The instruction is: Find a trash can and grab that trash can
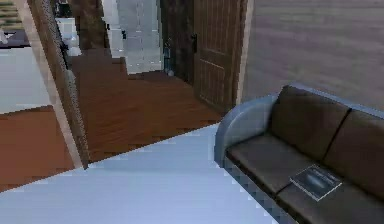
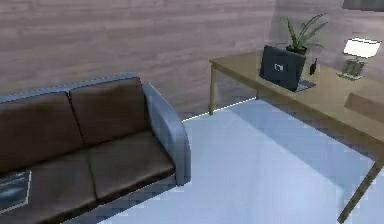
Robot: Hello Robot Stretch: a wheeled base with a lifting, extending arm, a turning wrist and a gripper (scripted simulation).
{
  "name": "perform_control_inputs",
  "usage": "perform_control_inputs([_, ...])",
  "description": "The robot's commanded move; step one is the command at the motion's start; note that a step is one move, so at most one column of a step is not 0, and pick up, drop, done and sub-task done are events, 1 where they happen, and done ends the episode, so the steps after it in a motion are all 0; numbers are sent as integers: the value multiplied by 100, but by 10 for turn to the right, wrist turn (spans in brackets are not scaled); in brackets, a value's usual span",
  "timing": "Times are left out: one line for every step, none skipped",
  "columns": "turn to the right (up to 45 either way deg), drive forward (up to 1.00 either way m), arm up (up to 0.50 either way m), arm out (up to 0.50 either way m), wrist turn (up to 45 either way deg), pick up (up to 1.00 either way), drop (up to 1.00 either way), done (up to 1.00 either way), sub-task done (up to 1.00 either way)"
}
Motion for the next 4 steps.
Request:
perform_control_inputs([-180, 0, 0, 0, 0, 0, 0, 0, 0])
perform_control_inputs([0, 100, 0, 0, 0, 0, 0, 0, 0])
perform_control_inputs([0, 100, 0, 0, 0, 0, 0, 0, 0])
perform_control_inputs([-30, 0, 0, 0, 0, 0, 0, 0, 0])
